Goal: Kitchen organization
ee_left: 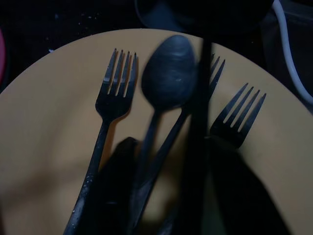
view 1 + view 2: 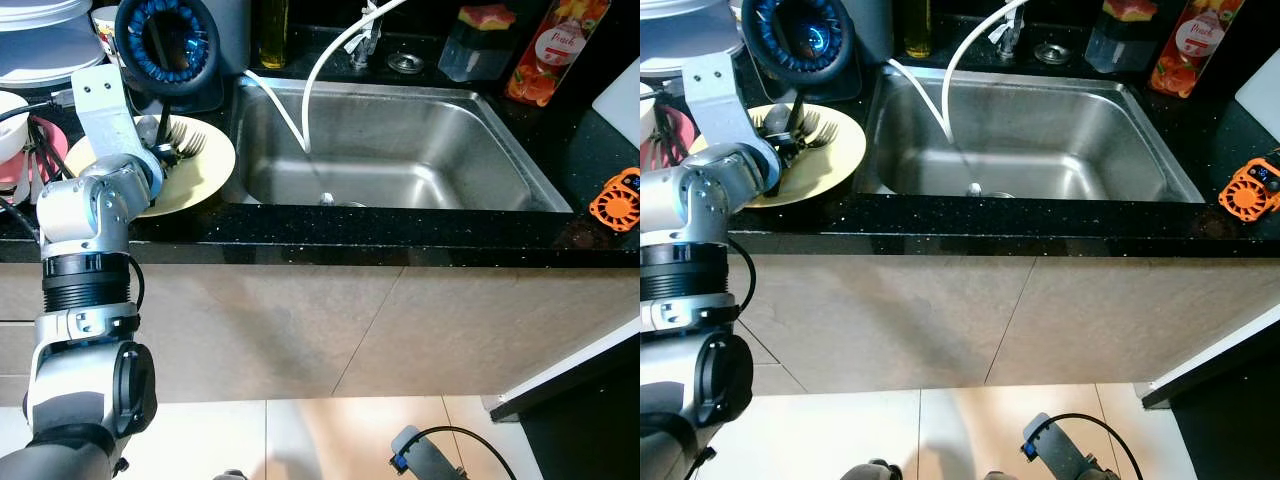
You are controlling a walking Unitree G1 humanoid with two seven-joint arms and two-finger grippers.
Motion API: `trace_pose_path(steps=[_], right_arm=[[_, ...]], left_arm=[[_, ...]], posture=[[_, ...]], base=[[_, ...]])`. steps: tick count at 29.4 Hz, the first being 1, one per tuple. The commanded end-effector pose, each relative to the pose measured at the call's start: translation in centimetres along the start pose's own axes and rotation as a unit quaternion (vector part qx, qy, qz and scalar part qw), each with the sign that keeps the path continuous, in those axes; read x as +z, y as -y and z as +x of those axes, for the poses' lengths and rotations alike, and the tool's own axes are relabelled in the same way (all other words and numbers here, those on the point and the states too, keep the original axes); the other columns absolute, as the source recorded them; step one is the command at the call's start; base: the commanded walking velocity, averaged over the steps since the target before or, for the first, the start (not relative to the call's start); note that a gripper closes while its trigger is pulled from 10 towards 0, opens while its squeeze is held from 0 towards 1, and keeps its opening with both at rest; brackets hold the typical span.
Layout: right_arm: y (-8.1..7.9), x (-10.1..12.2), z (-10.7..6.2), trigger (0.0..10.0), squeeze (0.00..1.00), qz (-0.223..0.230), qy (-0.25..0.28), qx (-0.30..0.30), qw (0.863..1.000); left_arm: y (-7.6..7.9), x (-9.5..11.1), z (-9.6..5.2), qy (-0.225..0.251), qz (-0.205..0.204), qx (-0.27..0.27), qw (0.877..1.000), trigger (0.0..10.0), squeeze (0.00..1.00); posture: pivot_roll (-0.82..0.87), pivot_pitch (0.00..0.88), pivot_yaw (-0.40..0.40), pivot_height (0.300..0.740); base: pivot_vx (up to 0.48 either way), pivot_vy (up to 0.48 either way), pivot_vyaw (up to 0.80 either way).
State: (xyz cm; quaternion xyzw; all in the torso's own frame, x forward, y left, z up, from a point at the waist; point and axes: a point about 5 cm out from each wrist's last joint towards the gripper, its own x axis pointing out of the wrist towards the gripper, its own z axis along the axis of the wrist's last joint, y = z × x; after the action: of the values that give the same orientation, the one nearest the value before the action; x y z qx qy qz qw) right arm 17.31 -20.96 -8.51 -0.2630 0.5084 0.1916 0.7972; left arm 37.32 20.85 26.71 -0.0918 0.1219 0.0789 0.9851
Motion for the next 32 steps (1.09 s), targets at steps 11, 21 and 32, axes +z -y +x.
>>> trace_pose_path(steps=[11,21,32], right_arm=[[0.4,0.0,-0.1,10.0,0.0,-0.002,-0.006,-0.007,1.0],[0.3,0.4,0.0,10.0,0.0,0.0,-0.001,-0.007,1.0],[0.3,0.7,0.1,10.0,0.0,-0.003,0.001,-0.006,1.0]], left_arm=[[-0.2,-2.8,0.3,-0.068,-0.011,0.0,0.998,0.0,0.0],[-0.4,-2.0,0.1,-0.033,-0.026,0.008,0.999,0.0,0.0],[1.2,1.6,-2.4,0.063,-0.006,0.016,0.998,0.0,0.0]], posture=[[0.1,0.118,-0.072,0.74],[0.1,0.115,-0.071,0.74],[0.11,0.11,-0.077,0.74]], base=[[0.0,0.0,0.0],[0.0,0.0,0.0],[0.0,0.0,0.0]])
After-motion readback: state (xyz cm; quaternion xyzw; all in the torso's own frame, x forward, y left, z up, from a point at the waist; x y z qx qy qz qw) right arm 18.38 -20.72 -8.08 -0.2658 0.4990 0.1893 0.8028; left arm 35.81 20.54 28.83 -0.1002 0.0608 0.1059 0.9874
